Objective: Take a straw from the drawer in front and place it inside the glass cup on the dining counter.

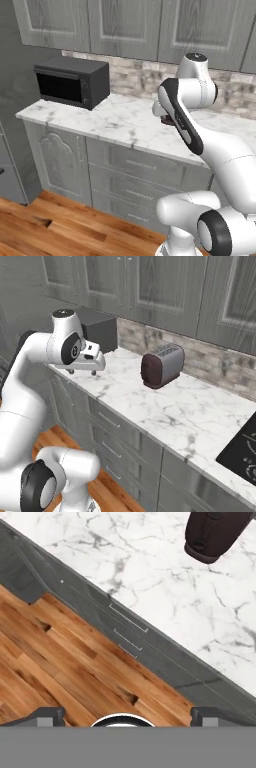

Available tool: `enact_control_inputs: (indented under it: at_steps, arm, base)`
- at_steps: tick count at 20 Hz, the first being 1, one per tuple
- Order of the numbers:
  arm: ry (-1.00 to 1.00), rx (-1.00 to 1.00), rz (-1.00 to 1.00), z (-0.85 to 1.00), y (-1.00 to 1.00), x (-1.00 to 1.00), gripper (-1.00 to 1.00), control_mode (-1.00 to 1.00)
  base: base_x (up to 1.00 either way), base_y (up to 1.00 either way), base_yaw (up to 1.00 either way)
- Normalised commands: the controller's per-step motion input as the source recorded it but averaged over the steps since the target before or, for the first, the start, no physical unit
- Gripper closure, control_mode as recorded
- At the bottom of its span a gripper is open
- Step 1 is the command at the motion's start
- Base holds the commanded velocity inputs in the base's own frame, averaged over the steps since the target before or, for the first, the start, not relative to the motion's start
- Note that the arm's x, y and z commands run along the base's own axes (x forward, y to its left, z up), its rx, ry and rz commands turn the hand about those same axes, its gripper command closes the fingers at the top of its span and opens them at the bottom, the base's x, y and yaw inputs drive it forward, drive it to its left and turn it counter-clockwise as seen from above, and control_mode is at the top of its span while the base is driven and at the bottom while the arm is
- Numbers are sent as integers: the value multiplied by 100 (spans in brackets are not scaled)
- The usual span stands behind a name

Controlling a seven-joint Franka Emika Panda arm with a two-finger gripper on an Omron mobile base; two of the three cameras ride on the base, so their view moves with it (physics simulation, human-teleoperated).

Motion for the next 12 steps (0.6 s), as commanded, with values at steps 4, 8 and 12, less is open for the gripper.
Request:
enact_control_inputs:
  at_steps: [4, 8, 12]
  arm:
    - [0, 0, 0, 0, 0, 0, -100, 100]
    - [0, 0, 0, 0, 0, 0, -100, 100]
    - [0, 0, 2, -2, -5, 0, -100, -100]
  base:
    - [-2, -56, 16]
    - [0, -48, 14]
    - [0, -26, 8]
